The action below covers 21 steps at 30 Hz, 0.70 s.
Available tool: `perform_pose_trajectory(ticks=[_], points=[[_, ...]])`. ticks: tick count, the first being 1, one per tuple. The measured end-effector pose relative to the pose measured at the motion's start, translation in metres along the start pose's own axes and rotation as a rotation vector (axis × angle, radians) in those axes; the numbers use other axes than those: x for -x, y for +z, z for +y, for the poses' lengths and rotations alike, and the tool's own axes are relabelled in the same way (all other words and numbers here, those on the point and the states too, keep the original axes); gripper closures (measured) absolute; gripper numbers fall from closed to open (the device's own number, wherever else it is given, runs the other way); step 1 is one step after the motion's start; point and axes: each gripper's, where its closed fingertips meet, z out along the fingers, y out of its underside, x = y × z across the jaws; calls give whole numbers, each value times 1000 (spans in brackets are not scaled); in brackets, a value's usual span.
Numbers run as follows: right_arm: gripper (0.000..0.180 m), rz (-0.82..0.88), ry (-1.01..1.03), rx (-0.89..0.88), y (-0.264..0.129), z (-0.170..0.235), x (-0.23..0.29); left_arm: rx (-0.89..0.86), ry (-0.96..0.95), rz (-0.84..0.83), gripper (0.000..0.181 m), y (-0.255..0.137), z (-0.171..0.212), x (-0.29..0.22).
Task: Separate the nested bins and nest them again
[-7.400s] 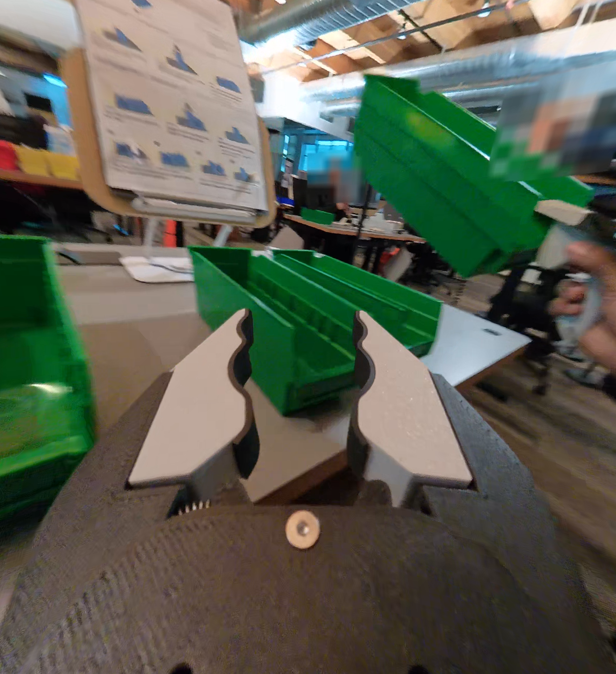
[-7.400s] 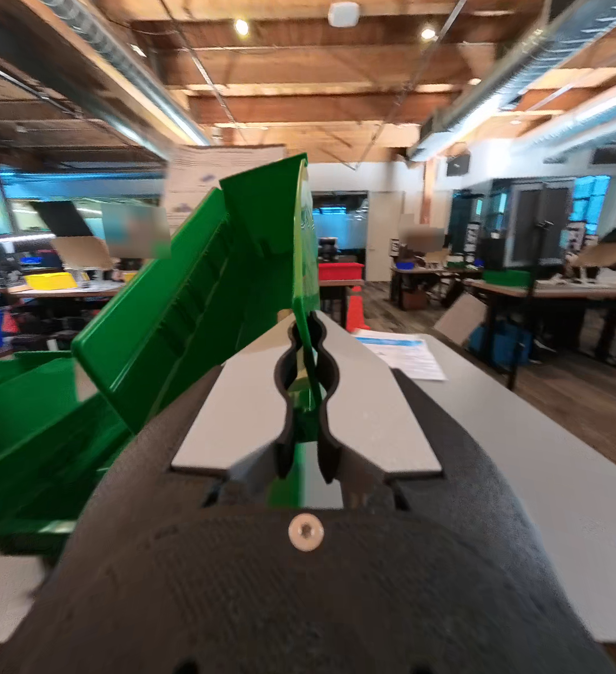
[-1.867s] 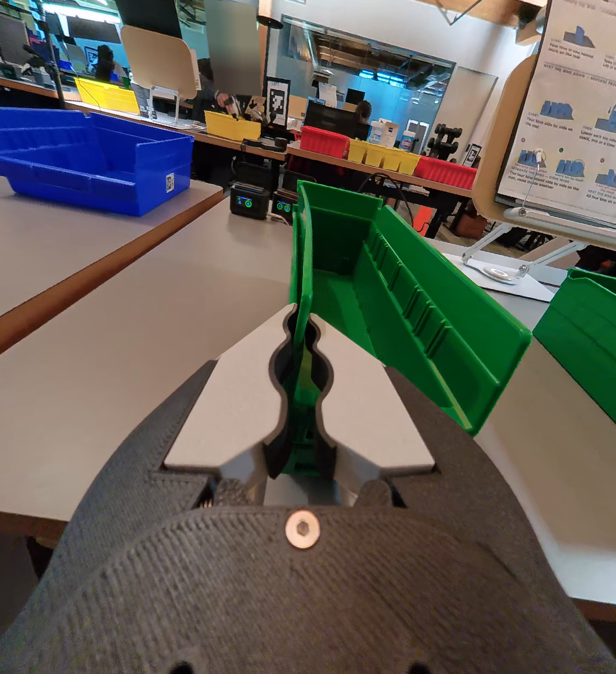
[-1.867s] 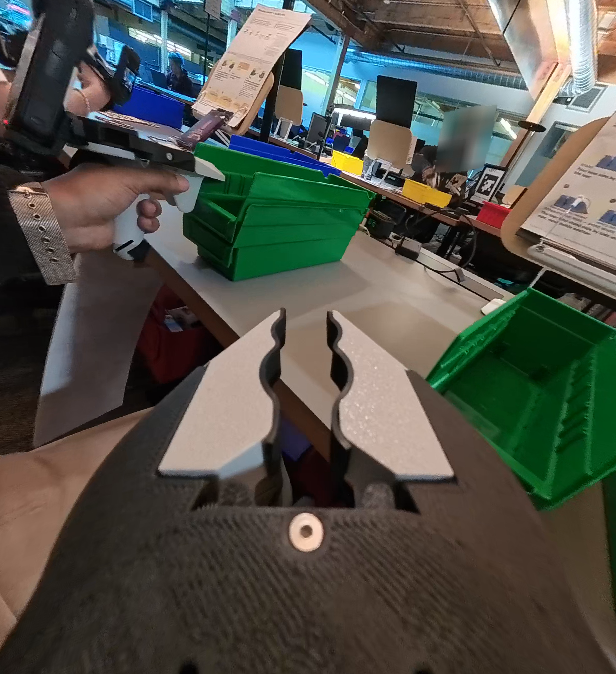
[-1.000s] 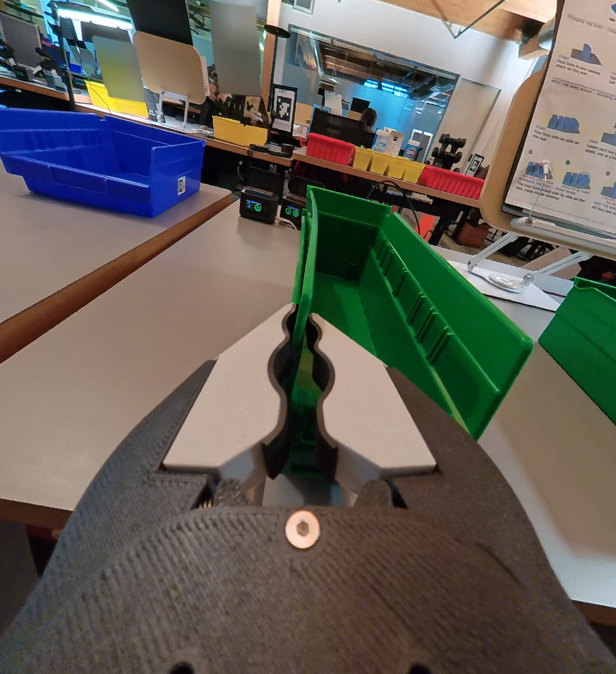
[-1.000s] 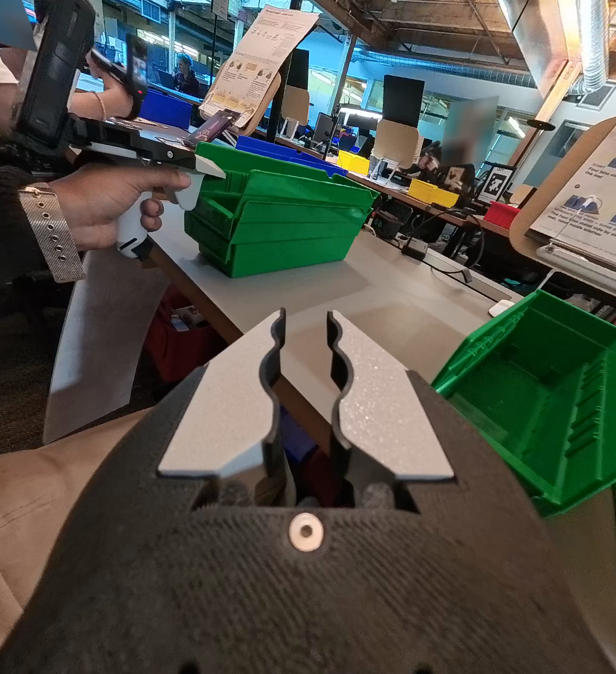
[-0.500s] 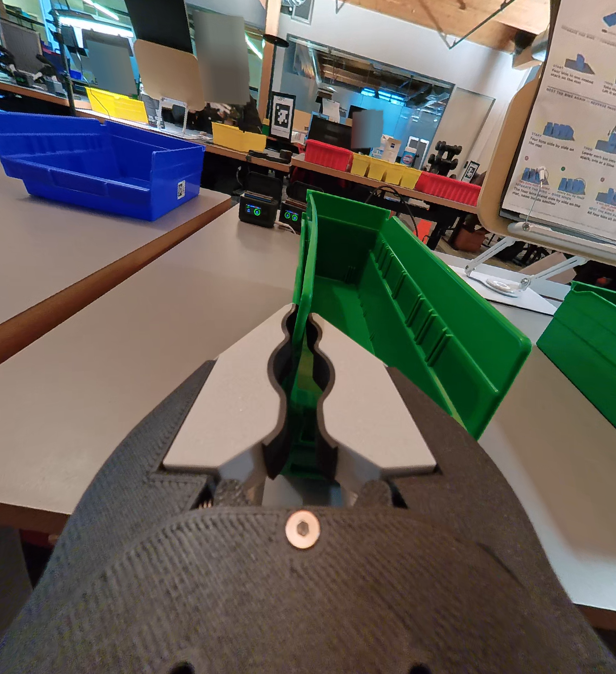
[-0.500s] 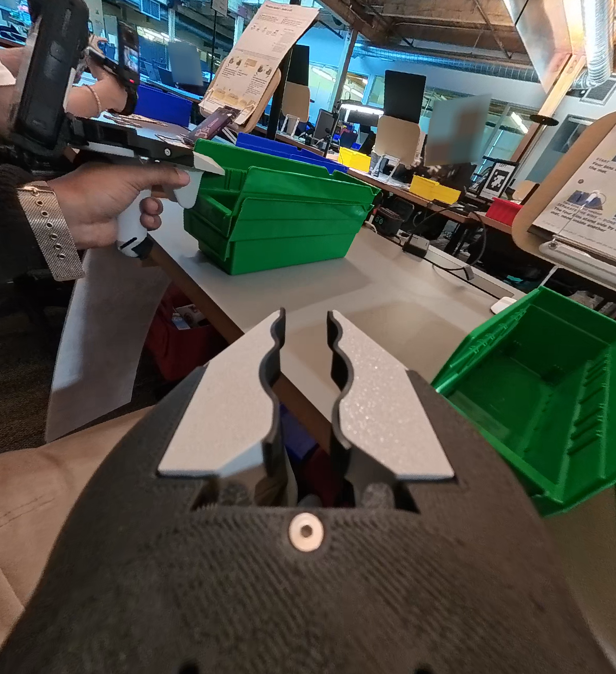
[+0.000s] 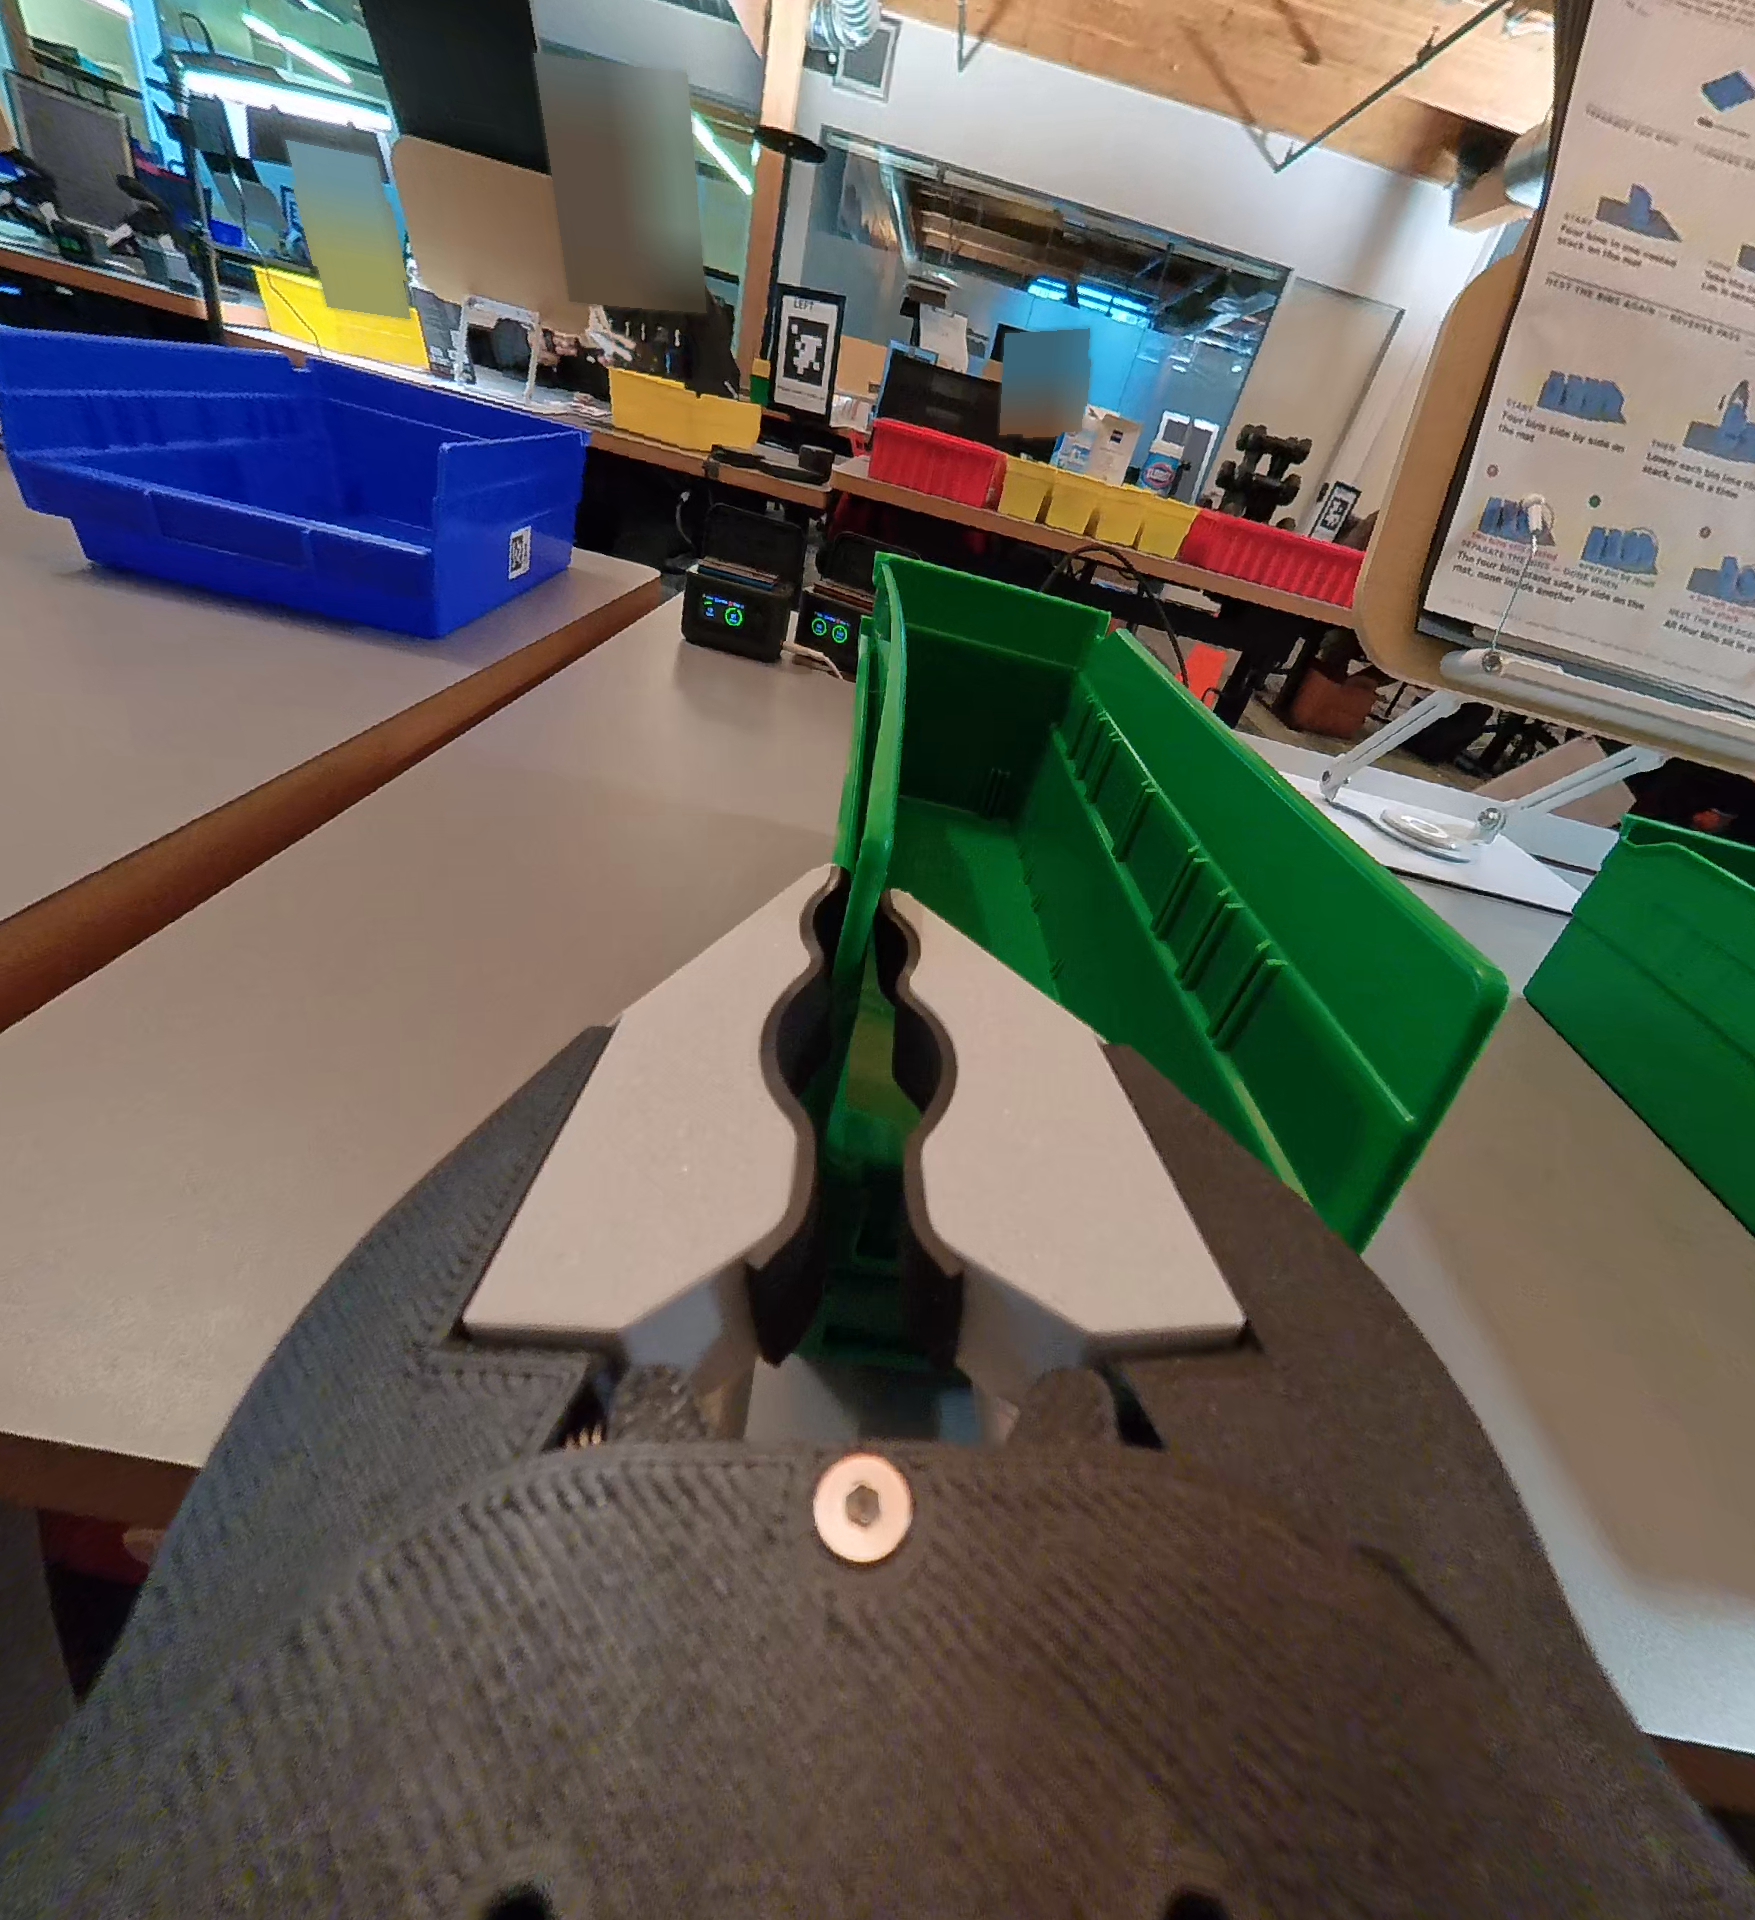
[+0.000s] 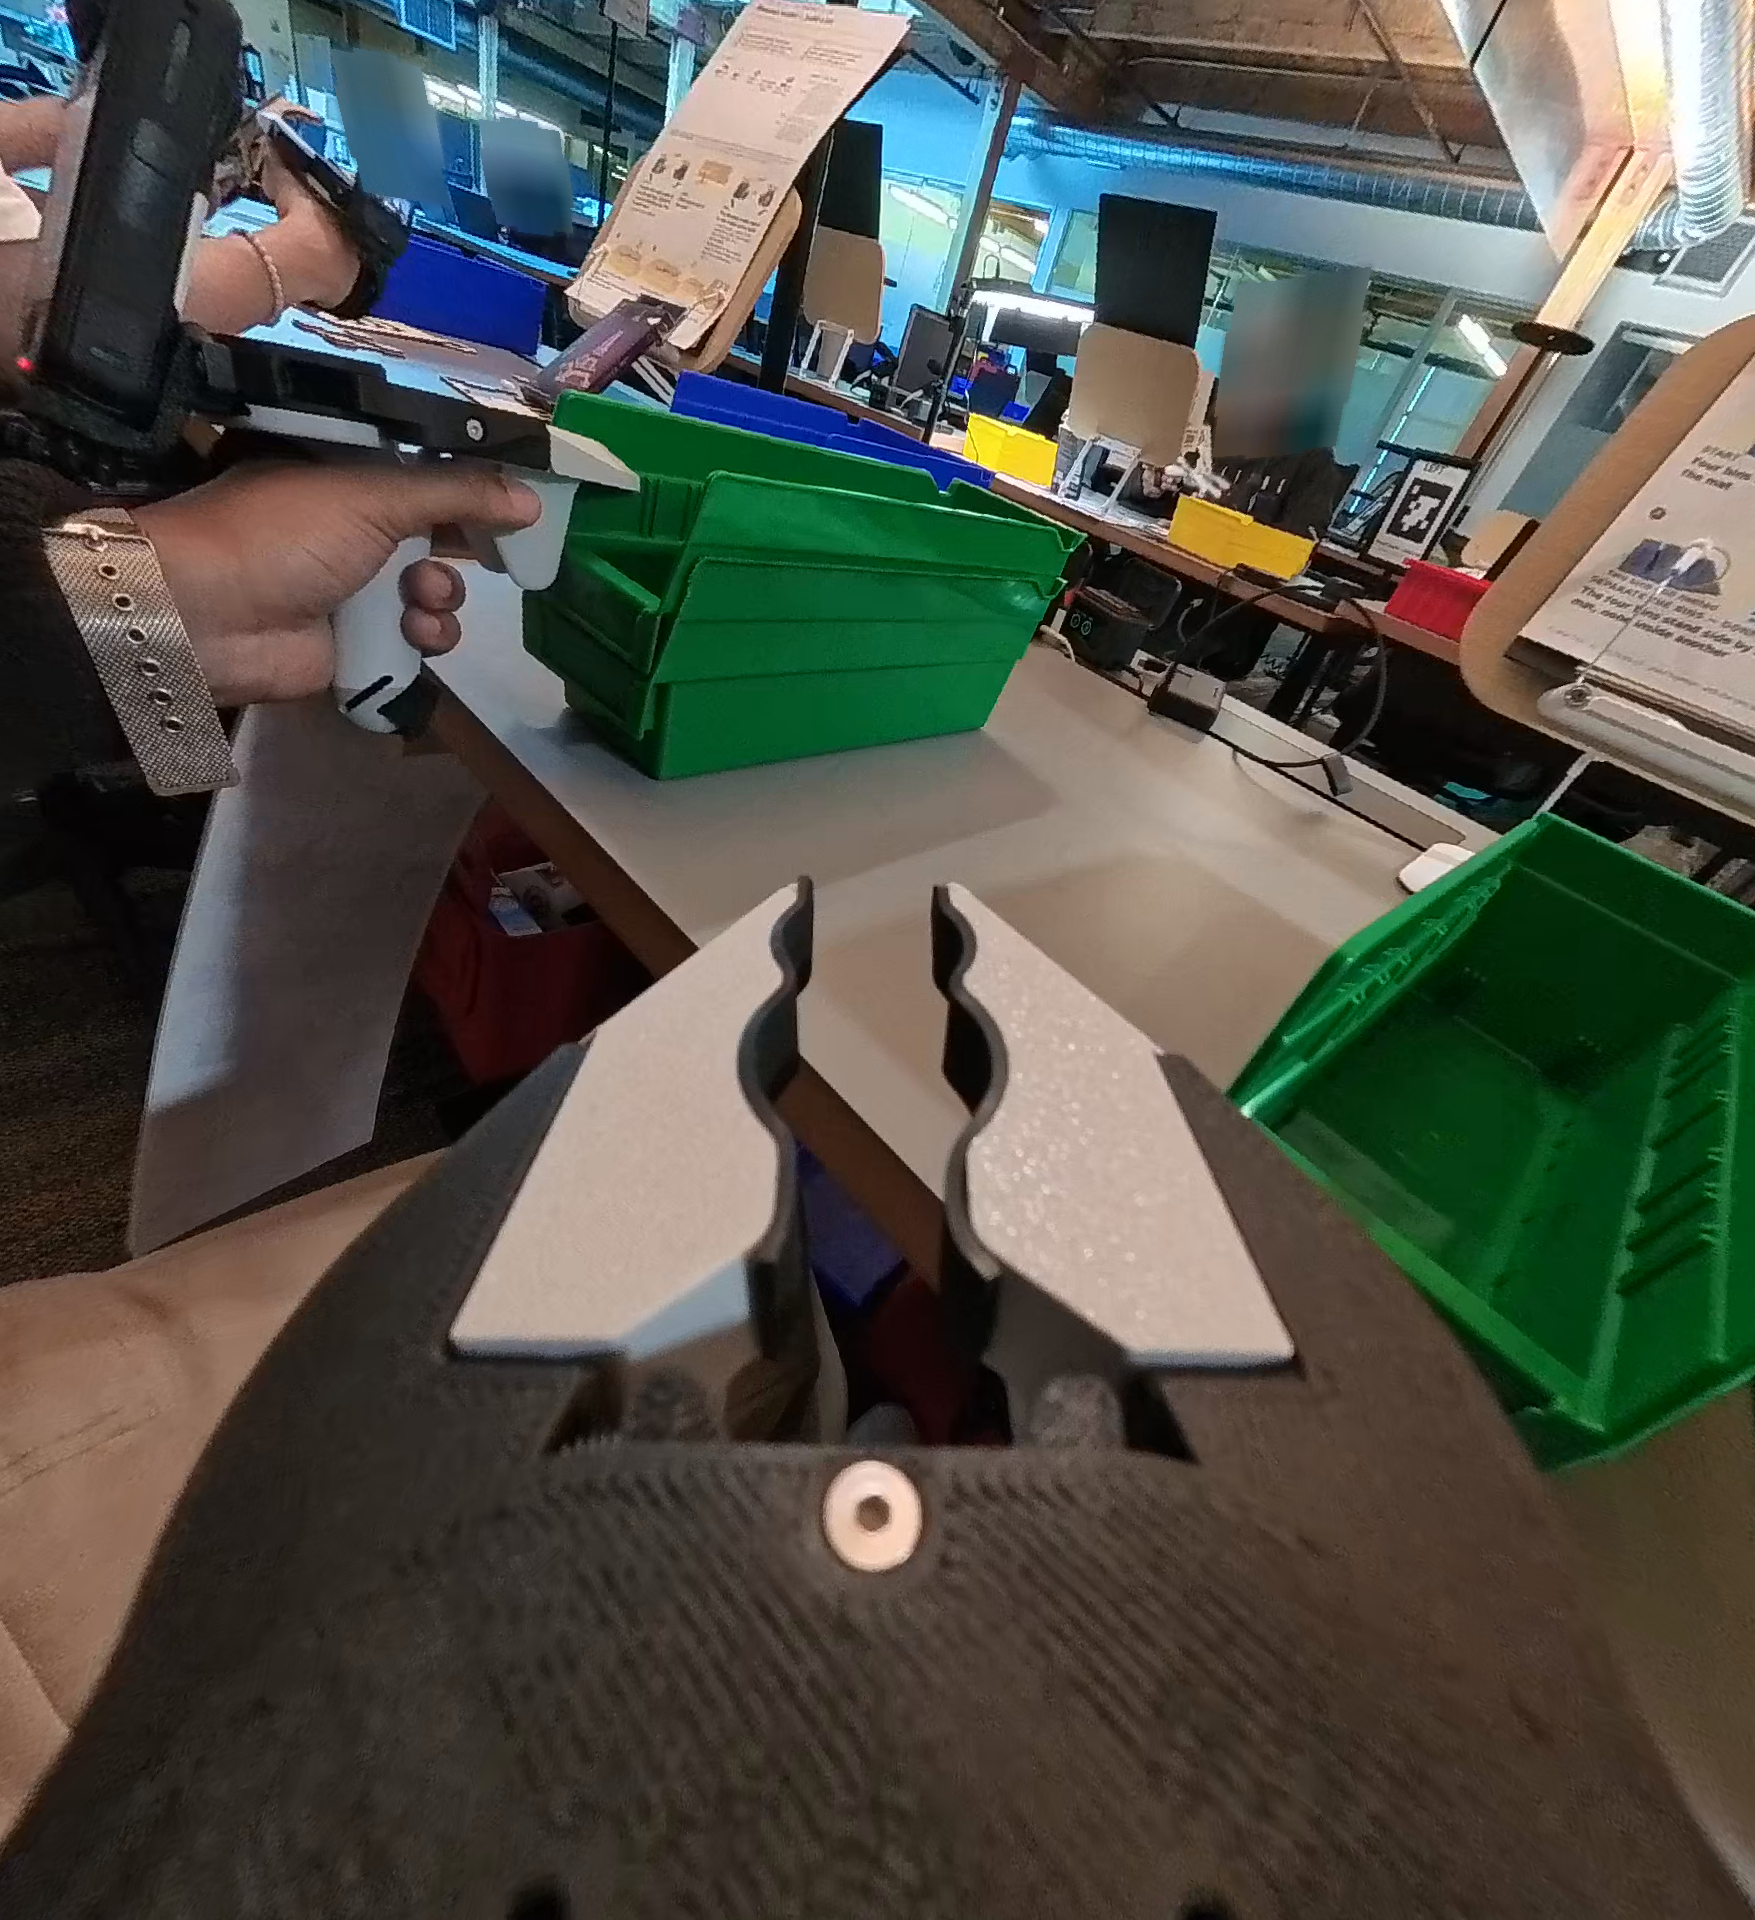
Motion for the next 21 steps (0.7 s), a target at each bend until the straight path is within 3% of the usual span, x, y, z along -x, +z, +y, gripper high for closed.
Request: perform_pose_trajectory(ticks=[9, 10, 12, 13, 17, 21], points=[[158, 1, -5, 7, 1, 2, -1, -4, -16, -12, 177, -2, -1, 0], [158, 2, -5, 8, 1, 2, -2, -8, -30, -28, 171, -3, -3, 2], [158, 4, -5, 9, 1, 3, -3, -33, -71, -92, 140, -7, -10, 8], [158, 5, -5, 8, 1, 2, -3, -53, -81, -96, 135, -11, -17, 7], [158, 33, -27, -9, -1, -1, -14, -193, -75, -88, 132, -30, -52, -10], [159, 135, -15, -30, -7, -3, -58, -280, -29, 29, 132, -48, -73, -58]])
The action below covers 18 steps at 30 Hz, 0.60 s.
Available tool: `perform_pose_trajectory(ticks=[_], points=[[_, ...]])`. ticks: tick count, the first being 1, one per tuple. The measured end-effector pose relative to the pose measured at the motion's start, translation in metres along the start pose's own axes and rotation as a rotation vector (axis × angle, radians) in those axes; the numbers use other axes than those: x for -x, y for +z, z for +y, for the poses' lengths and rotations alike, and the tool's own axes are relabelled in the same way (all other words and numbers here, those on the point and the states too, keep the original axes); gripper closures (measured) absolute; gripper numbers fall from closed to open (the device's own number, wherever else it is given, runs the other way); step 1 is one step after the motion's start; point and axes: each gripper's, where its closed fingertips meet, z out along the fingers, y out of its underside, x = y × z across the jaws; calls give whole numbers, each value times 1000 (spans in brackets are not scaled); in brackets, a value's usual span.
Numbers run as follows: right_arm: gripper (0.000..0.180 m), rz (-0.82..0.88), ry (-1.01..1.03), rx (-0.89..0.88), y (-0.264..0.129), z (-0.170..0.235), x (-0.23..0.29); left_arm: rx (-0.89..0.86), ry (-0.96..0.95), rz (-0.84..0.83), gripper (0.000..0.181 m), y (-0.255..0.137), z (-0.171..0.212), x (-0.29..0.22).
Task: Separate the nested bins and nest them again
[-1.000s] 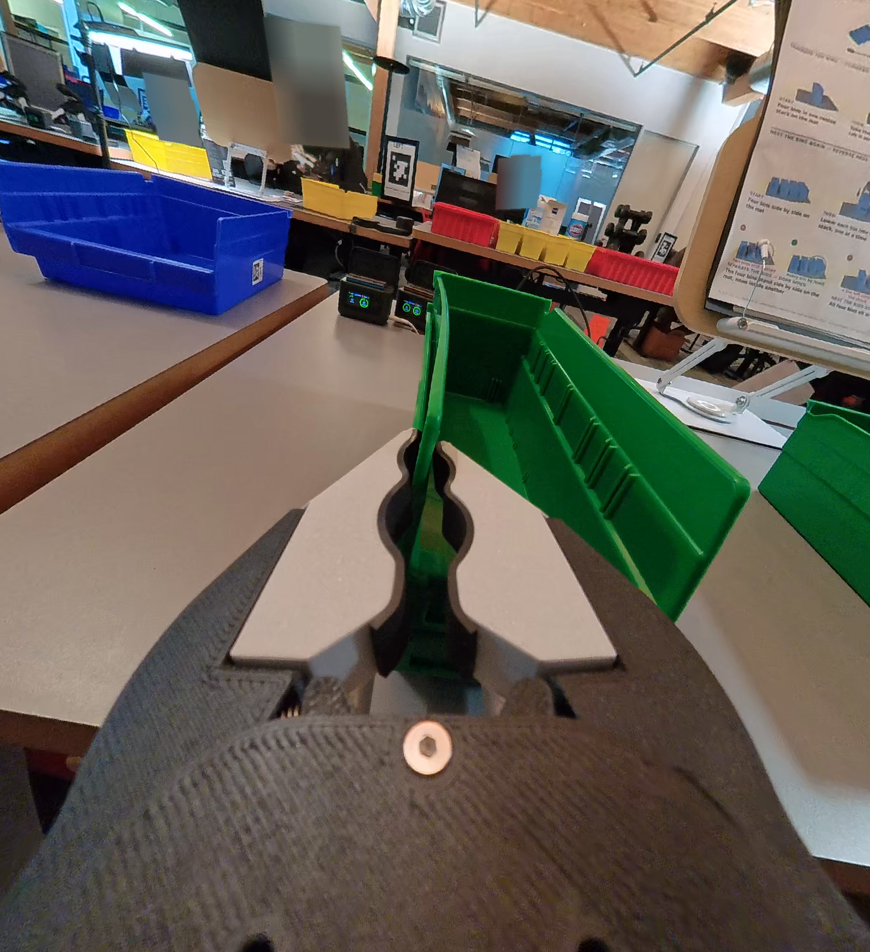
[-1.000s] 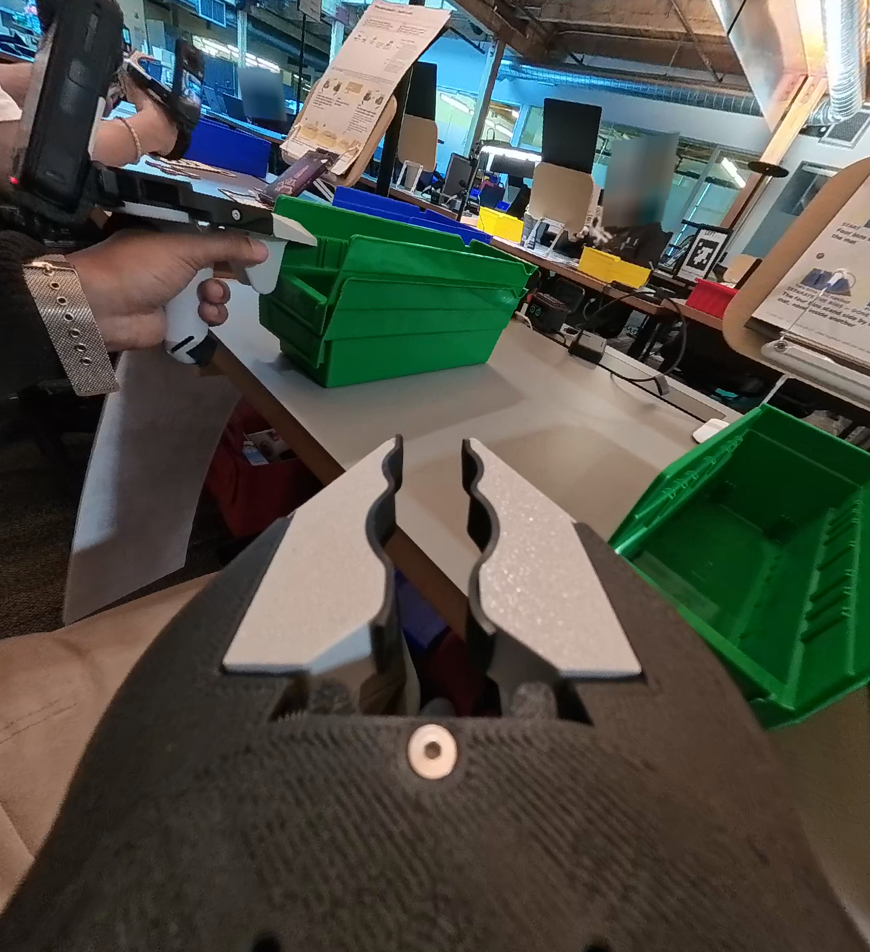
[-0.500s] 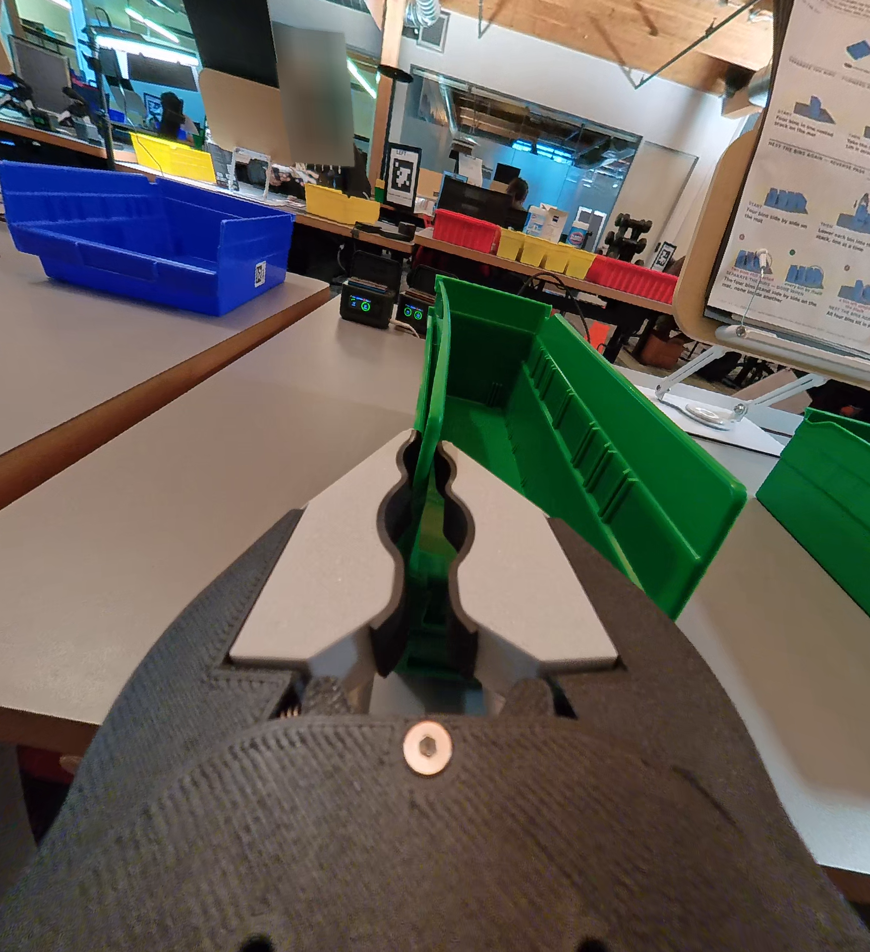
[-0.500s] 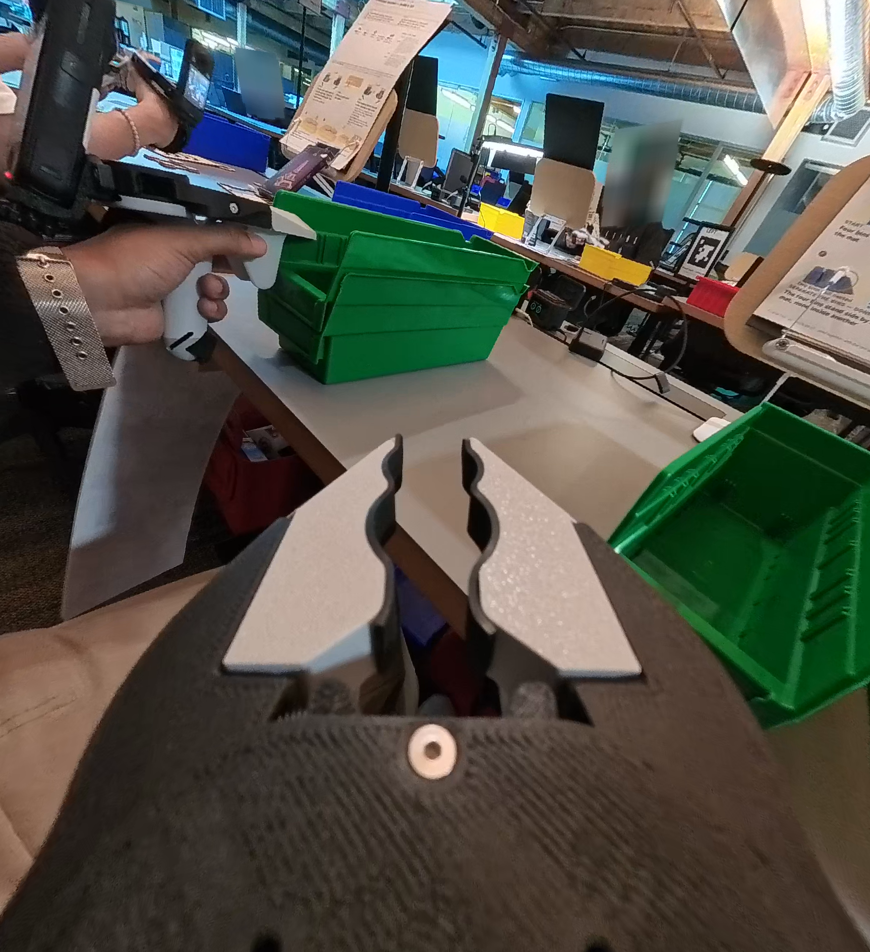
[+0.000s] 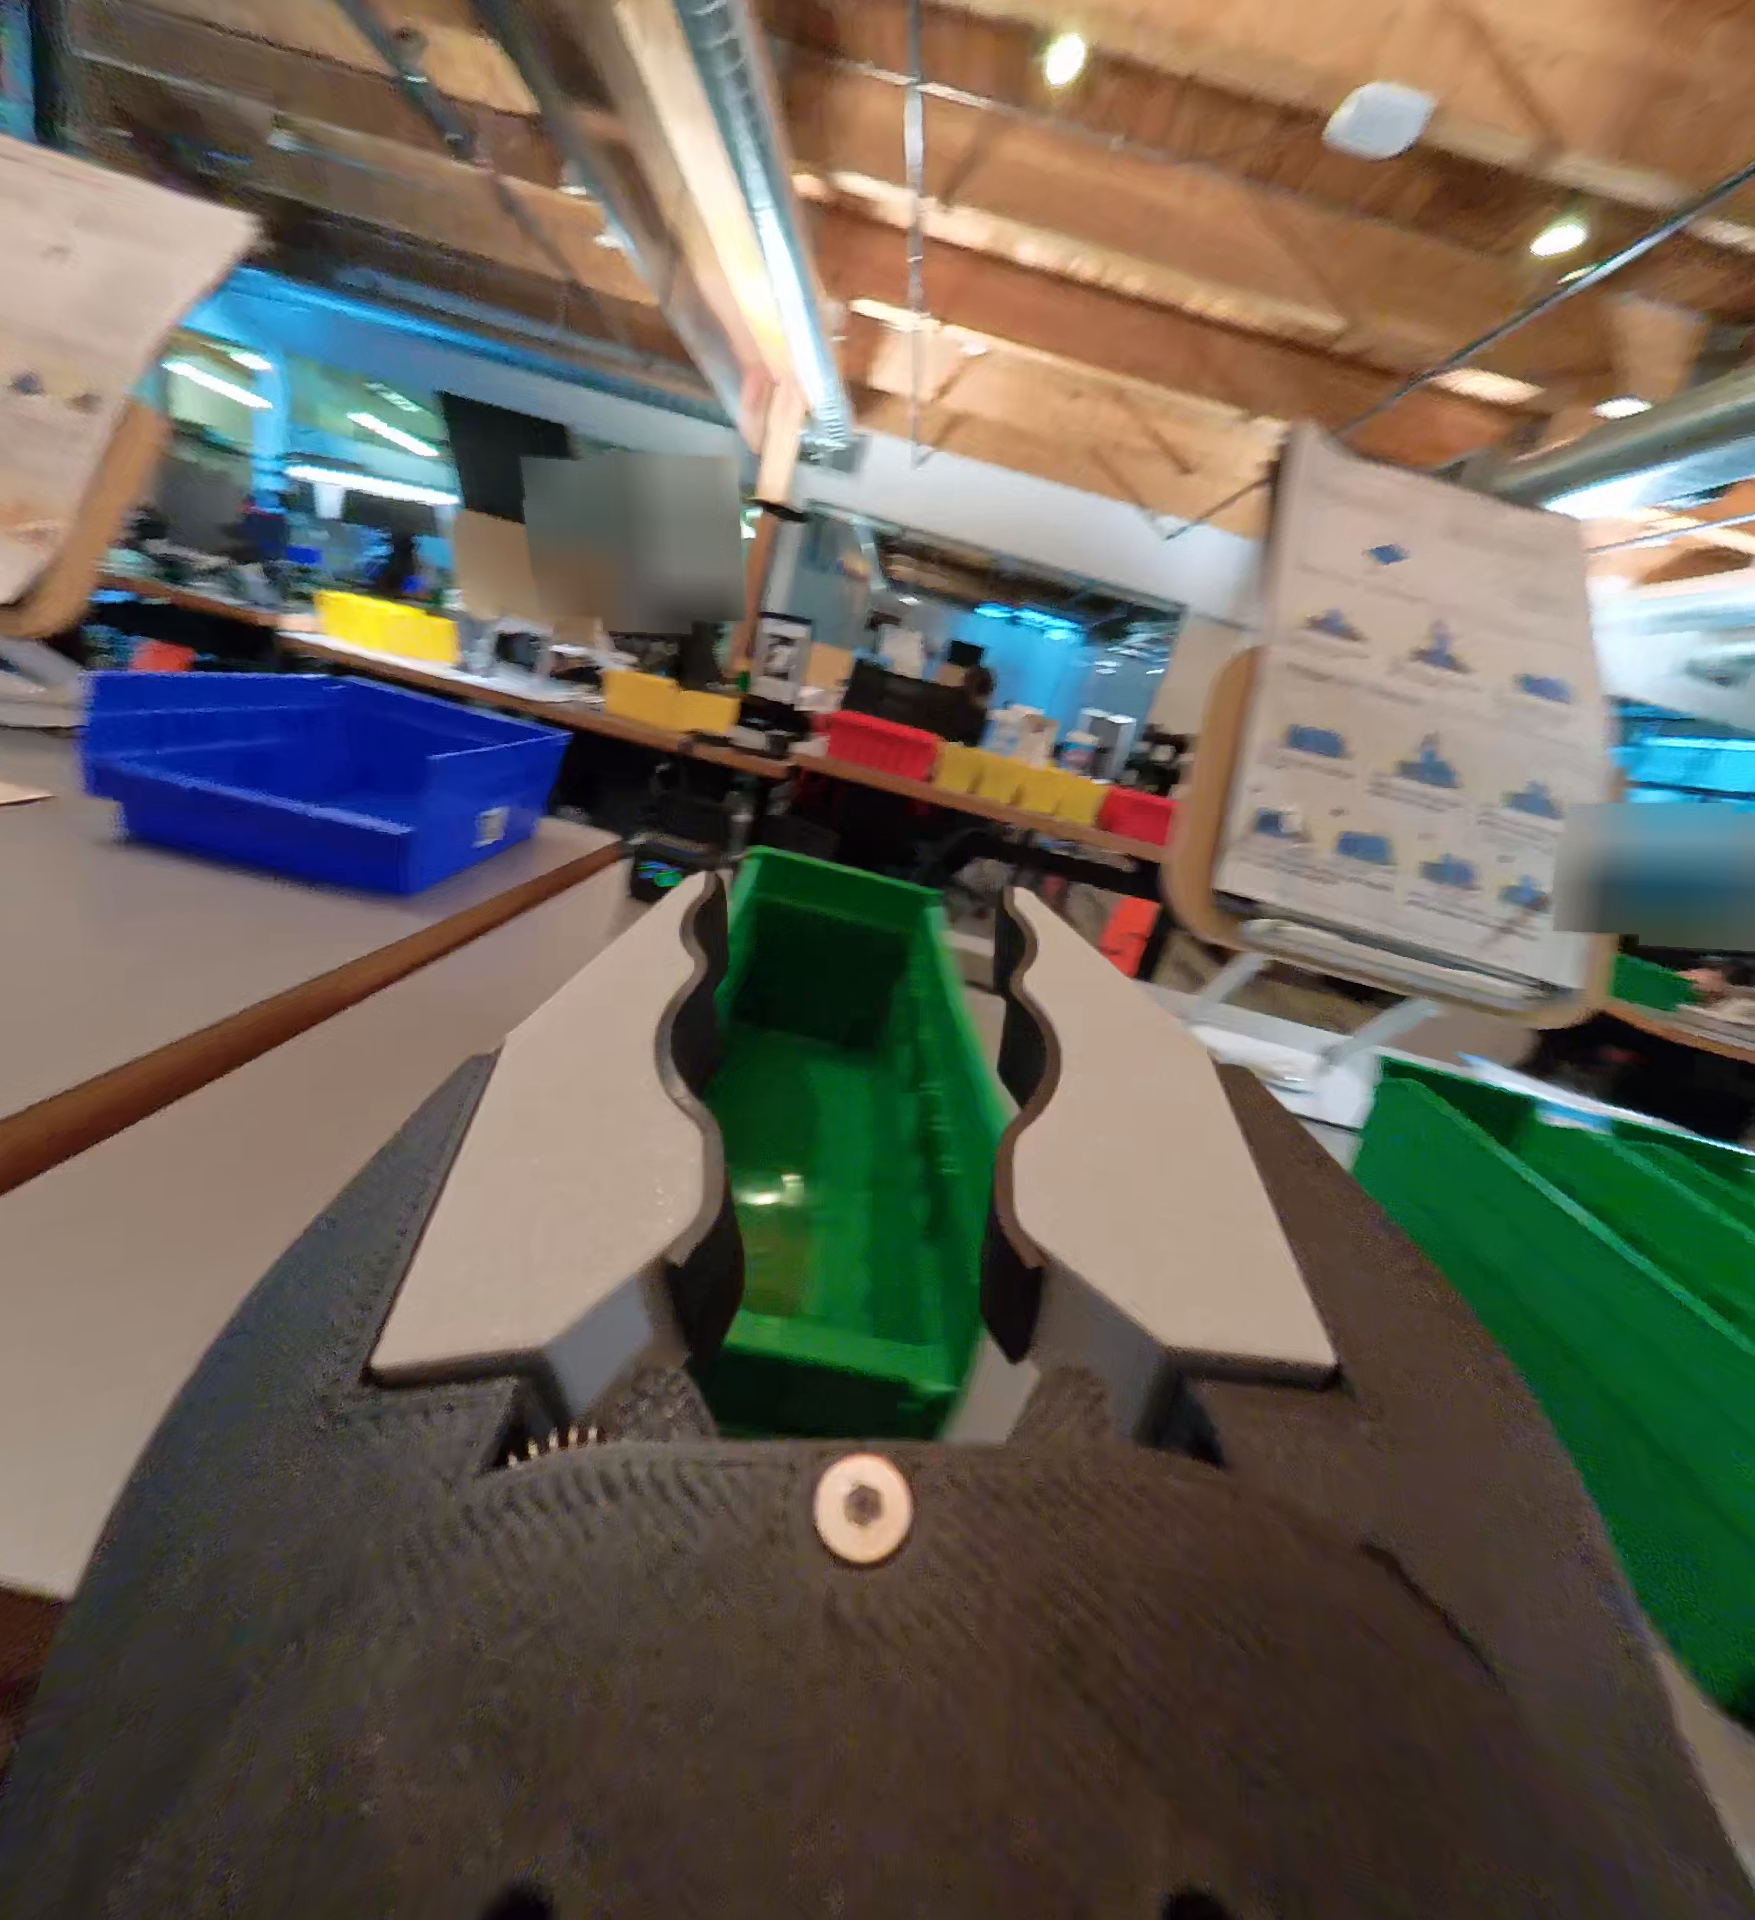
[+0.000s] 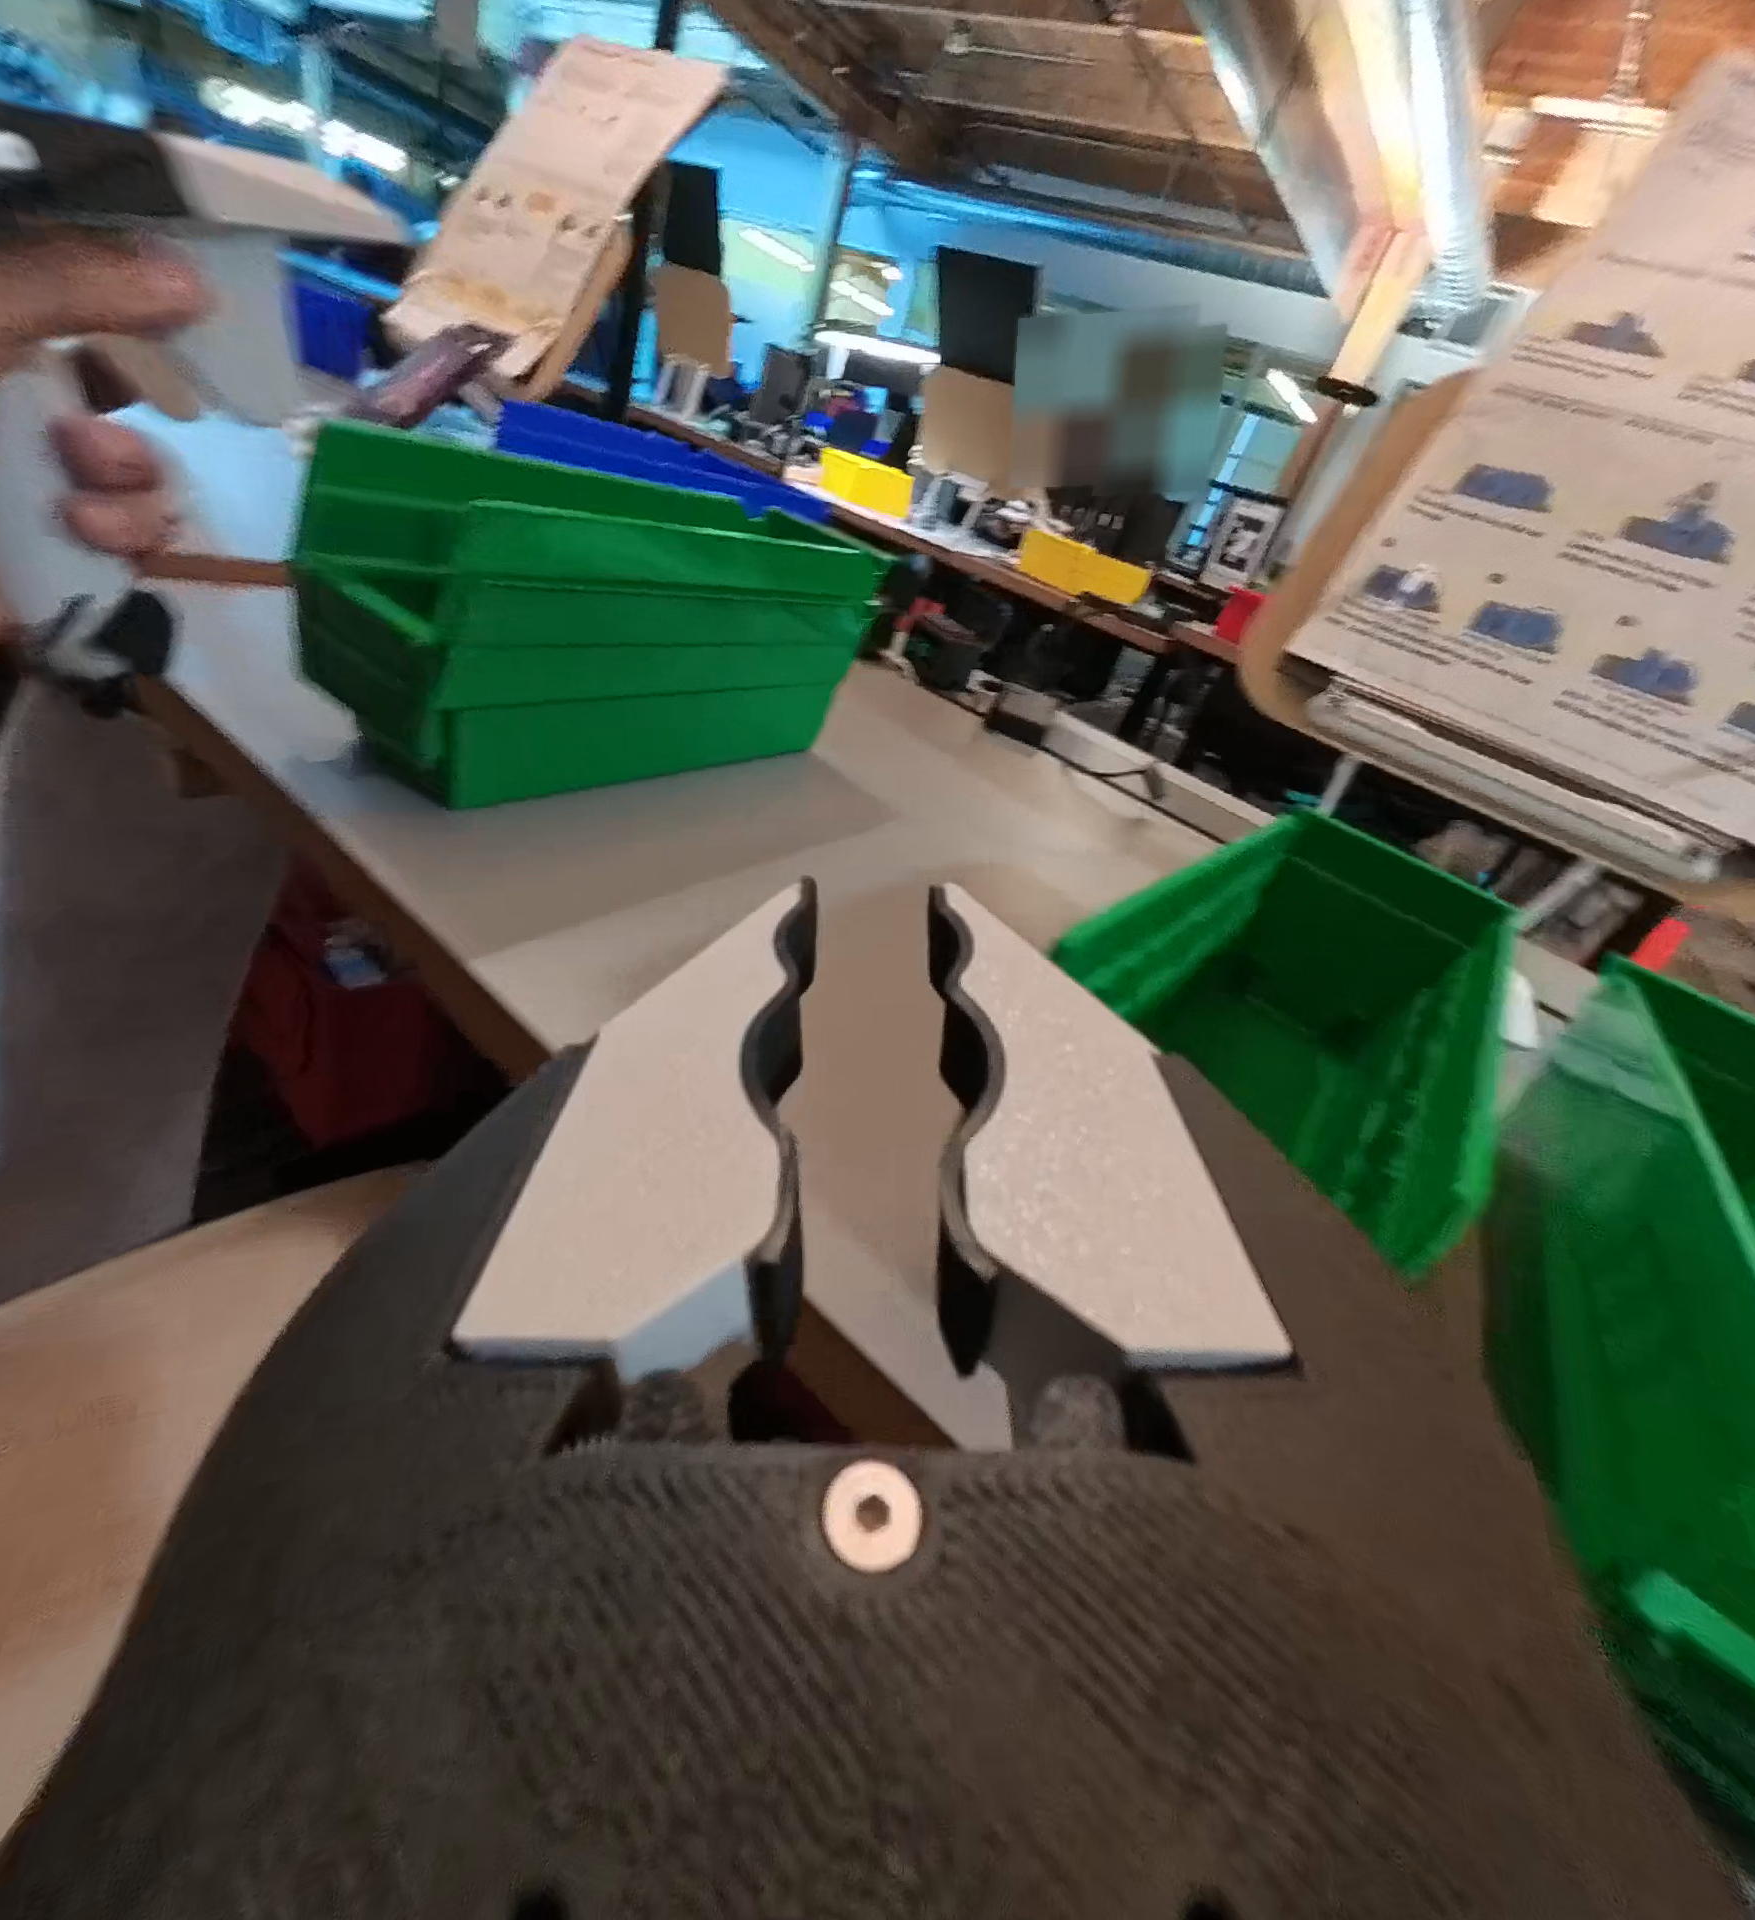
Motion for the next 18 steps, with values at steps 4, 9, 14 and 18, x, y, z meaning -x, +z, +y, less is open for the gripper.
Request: perform_pose_trajectory(ticks=[4, 9, 14, 18], points=[[158, 166, 149, -71, -12, -3, -77, 85, -79, 302, 143, -20, 12, -92], [162, 510, 51, -187, -69, -9, -192, 350, -96, 585, 144, -59, 85, -189], [137, 692, 223, 24, -99, 57, -265, 584, 40, 731, 132, -79, 143, -220], [128, 613, 465, 163, -88, 105, -267, 602, 16, 718, 130, -73, 149, -213]])
